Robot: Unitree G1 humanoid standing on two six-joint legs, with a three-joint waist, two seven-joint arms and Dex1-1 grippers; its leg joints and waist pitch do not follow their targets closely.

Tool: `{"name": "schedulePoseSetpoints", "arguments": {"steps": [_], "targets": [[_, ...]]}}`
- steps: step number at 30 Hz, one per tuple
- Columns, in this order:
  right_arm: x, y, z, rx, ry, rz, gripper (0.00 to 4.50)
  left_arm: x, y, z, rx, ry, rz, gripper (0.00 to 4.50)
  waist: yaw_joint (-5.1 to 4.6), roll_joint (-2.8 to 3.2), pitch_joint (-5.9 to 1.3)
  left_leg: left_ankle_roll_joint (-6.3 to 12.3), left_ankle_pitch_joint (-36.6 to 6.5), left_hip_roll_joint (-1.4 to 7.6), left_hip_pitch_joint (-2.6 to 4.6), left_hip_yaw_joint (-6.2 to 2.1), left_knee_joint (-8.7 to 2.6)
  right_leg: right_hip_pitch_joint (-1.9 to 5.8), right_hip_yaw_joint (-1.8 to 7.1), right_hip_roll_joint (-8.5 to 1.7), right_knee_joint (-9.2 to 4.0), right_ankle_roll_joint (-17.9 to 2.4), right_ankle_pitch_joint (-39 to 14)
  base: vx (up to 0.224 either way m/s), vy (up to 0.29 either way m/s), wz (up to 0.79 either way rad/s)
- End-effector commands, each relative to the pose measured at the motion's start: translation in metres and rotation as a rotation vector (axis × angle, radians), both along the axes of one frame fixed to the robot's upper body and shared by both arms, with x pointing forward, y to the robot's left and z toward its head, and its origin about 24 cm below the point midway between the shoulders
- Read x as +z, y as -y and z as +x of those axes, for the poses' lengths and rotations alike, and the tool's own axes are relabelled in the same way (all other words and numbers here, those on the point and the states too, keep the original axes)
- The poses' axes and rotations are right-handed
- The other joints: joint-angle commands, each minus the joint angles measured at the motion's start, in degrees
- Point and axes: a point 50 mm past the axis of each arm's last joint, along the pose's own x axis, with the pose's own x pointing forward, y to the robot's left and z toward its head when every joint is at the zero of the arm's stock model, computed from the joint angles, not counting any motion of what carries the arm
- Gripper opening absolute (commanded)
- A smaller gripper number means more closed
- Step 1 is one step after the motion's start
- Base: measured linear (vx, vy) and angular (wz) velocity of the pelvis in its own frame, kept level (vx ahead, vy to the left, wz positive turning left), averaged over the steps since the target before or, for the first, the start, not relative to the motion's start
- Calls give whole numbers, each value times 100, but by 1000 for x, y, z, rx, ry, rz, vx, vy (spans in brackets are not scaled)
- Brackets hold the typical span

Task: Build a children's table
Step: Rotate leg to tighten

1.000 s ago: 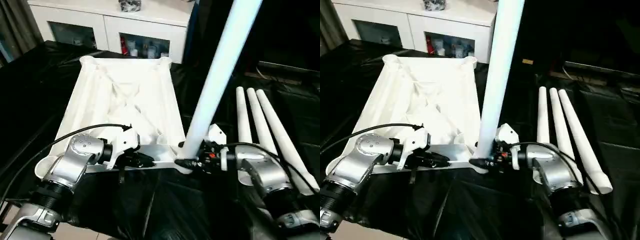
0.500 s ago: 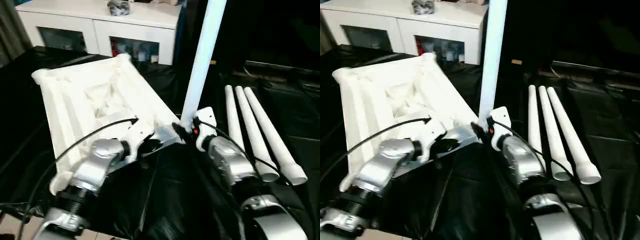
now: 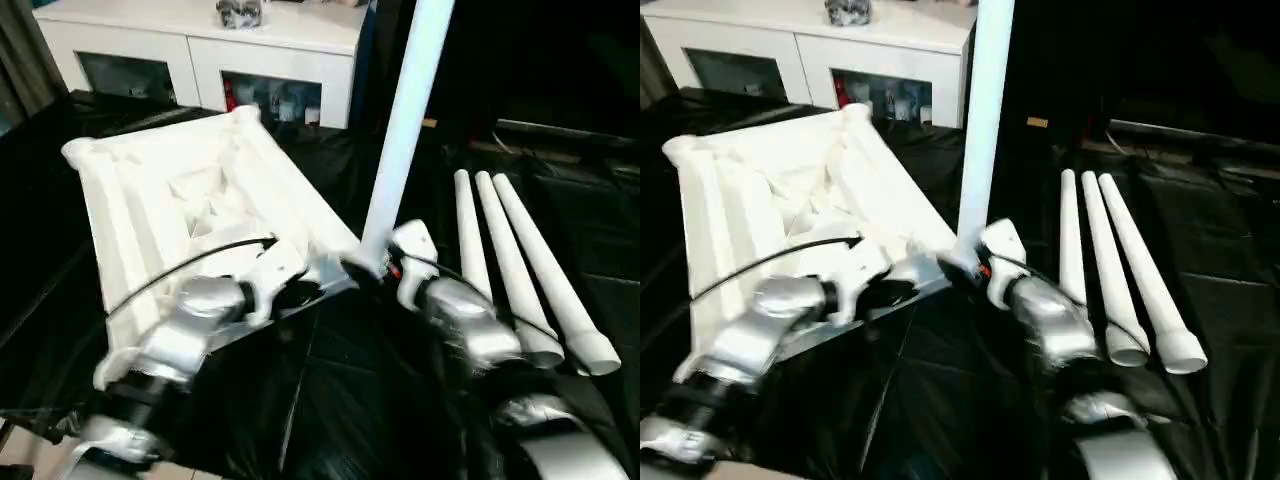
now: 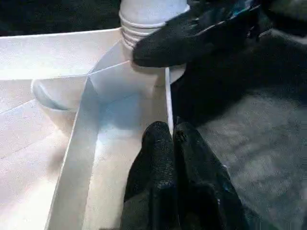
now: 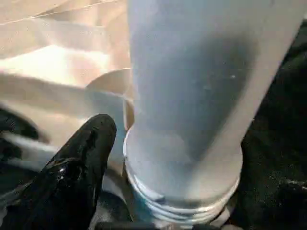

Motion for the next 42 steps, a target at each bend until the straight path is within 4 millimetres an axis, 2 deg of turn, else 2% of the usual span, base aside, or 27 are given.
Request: {"name": "schedulePoseSetpoints", "arguments": {"steps": [1,2,3,4,6,8,10,11,15,22,25,26,27,28,30,33,37,39,40,41,42], "targets": [[-1,-15,-13,205,-25,14,380,-3,4,-7,-112,-31,7,0,38,27,-290,356,-1043,228,-13,-55,-392,280,295,-443,-443,-1142,-1033,0,0,0],[0,-12,-16,245,-28,12,380,-2,0,-8,-133,-39,10,0,41,35,-301,413,-886,230,-7,-45,-375,282,300,-442,-398,-1260,-691,0,0,0],[0,-12,-16,248,-28,12,380,-2,0,-8,-135,-40,10,0,32,34,-306,440,-819,228,-29,-49,-375,297,296,-442,-378,-1315,-552,0,0,0],[1,-9,-20,301,-33,8,380,0,-3,-8,-155,-47,17,0,31,35,-300,464,-791,230,-17,-43,-375,292,285,-434,-372,-1381,-440,0,0,0],[4,-4,-27,395,-48,1,380,2,-10,-8,-185,-55,32,0,58,31,-284,495,-906,238,7,-37,-377,289,286,-436,-391,-1400,-557,0,0,0],[5,0,-32,458,-54,-12,380,3,-15,-8,-205,-62,44,0,78,22,-273,455,-993,242,2,-43,-392,295,283,-448,-408,-1370,-787,0,0,0],[6,5,-37,509,-71,-30,380,2,-21,-9,-234,-73,75,0,125,27,-262,414,-1095,255,43,-31,-397,264,290,-442,-433,-1297,-992,0,0,0],[6,5,-37,515,-73,-32,380,2,-22,-9,-237,-74,77,0,146,21,-262,379,-1112,253,26,-38,-401,281,288,-451,-432,-1263,-1090,0,0,0],[4,8,-45,598,-107,-61,342,3,-29,-9,-259,-83,93,0,168,1,-256,303,-1133,249,31,-37,-405,268,291,-452,-445,-1196,-1271,0,0,0],[3,3,-47,583,-127,-26,291,2,-32,-10,-252,-90,85,0,177,-4,-276,280,-977,249,14,-45,-400,284,287,-462,-413,-1214,-1097,0,0,0],[1,1,-43,499,-133,-3,278,2,-30,-10,-223,-82,74,0,180,3,-270,286,-954,245,11,-44,-400,281,287,-466,-415,-1227,-1077,0,0,0],[-1,0,-40,446,-126,-1,275,1,-28,-8,-196,-75,76,0,166,-4,-257,247,-1034,244,1,-50,-414,281,285,-471,-431,-1196,-1251,0,0,0],[-3,-1,-36,386,-118,-6,273,0,-27,-7,-171,-67,77,0,149,1,-234,173,-1231,248,22,-55,-433,247,283,-475,-469,-1128,-1619,0,0,0],[-5,-1,-32,319,-106,-19,272,-1,-26,-5,-136,-60,80,0,139,-8,-224,136,-1323,240,19,-65,-442,254,281,-482,-493,-1070,-1852,0,0,0],[-10,-1,-20,140,-85,-39,272,-3,-18,-1,-59,-44,57,0,87,-9,-211,-45,-1506,241,28,-94,-457,229,274,-495,-536,-892,-2428,0,0,0],[-16,-3,-8,-99,-92,-26,269,-8,1,2,20,-21,38,0,11,-6,-211,-92,-1639,224,25,-116,-455,211,270,-500,-587,-738,-2765,0,0,0],[-20,-16,-2,-252,-105,-15,269,-13,25,-1,57,-17,16,0,9,7,-223,-31,-1637,228,45,-94,-441,177,287,-477,-594,-765,-2525,0,0,0],[-20,-22,-2,-264,-103,-4,269,-13,32,-2,56,-18,3,0,-6,1,-226,-31,-1595,224,3,-98,-453,200,280,-467,-569,-789,-2367,0,0,0],[-20,-27,-1,-281,-99,1,269,-14,37,-3,64,-17,-4,0,13,4,-230,-6,-1634,215,29,-89,-439,183,280,-470,-590,-761,-2407,0,0,0],[-18,-33,0,-280,-79,3,269,-14,43,-5,60,-19,-8,0,3,8,-237,-11,-1584,228,8,-97,-448,194,287,-476,-560,-804,-2266,0,0,0],[-16,-38,0,-267,-64,17,325,-15,46,-6,58,-19,-11,0,2,9,-244,-13,-1530,232,-10,-98,-452,211,283,-475,-544,-827,-2118,0,0,0]]}}
